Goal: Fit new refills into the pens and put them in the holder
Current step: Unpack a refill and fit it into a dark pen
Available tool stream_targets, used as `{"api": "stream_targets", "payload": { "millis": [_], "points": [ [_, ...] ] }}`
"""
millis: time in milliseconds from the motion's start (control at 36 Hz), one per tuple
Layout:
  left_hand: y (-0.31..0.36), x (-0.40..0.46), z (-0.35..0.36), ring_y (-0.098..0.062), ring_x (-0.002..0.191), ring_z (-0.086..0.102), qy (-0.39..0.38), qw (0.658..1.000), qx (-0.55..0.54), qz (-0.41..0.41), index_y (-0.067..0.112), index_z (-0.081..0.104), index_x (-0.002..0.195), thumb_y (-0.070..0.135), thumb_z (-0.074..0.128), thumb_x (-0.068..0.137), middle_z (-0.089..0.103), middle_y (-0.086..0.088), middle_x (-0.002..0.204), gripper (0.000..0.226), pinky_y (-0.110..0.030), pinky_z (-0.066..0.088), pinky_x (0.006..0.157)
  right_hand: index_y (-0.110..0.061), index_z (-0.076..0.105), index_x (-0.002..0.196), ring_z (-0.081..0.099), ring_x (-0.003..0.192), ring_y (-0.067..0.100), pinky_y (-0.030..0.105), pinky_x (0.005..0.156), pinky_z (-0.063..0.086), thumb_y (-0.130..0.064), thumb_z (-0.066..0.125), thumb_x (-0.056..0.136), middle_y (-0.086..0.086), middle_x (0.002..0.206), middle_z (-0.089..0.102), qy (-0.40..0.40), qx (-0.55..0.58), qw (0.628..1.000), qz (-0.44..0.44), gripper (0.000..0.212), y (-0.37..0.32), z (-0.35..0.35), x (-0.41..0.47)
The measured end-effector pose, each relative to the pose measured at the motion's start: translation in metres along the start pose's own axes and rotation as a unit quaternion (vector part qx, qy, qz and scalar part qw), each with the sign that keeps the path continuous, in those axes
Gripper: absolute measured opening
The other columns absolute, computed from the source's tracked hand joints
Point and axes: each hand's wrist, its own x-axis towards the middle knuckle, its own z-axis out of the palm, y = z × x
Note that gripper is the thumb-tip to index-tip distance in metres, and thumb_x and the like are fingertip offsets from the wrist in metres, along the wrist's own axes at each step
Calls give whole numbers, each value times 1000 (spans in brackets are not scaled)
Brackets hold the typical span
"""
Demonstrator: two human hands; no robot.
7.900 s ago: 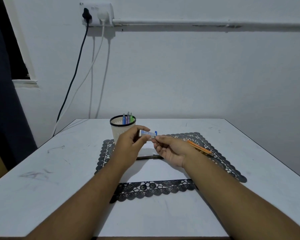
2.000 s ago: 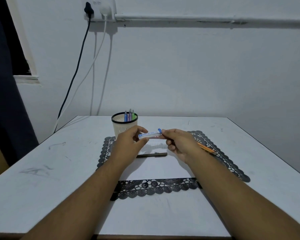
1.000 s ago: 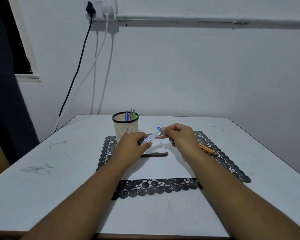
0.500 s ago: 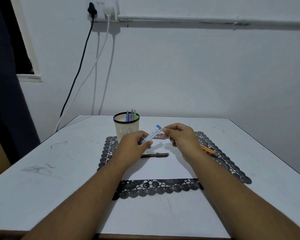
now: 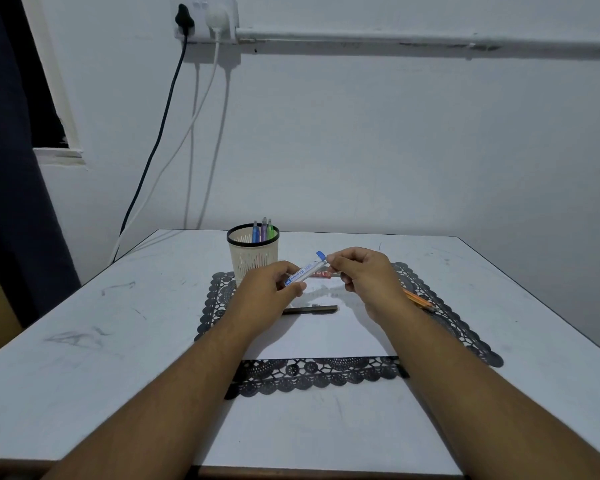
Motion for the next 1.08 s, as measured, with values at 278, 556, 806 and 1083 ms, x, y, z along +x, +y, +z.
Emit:
{"api": "stream_targets", "payload": {
  "millis": [278, 556, 806, 1083],
  "points": [
    [-1, 0, 0, -17, 75, 68, 0, 1000, 4, -4, 34, 72, 104, 30, 71, 95, 75, 11, 83, 10, -29, 47, 62, -9, 82, 90, 46, 62, 11, 21, 56, 42, -8, 76, 91, 11, 81, 66, -40, 31, 998, 25, 5, -1, -6, 3],
    [-2, 1, -1, -18, 74, 68, 2, 1000, -1, -4, 34, 72, 105, 28, 71, 95, 75, 12, 82, 11, -29, 47, 62, -3, 80, 98, 49, 63, 12, 22, 55, 42, 1, 72, 92, 17, 87, 71, -74, 28, 996, 53, 11, 1, -9, 6],
    [-6, 3, 0, -15, 72, 66, 2, 1000, 8, -1, 36, 73, 106, 28, 70, 95, 75, 14, 81, 13, -30, 46, 62, -5, 80, 99, 52, 65, 13, 23, 57, 45, -2, 71, 93, 25, 102, 74, -76, -16, 996, 45, 11, 0, -10, 5],
    [-8, 5, 0, -5, 65, 56, 1, 1000, 15, 11, 35, 74, 107, 29, 71, 95, 68, 11, 77, 14, -30, 44, 62, -3, 76, 94, 48, 58, 12, 26, 59, 43, -4, 79, 86, 24, 98, 76, -79, -23, 996, 24, 8, -5, -16, 4]
  ]
}}
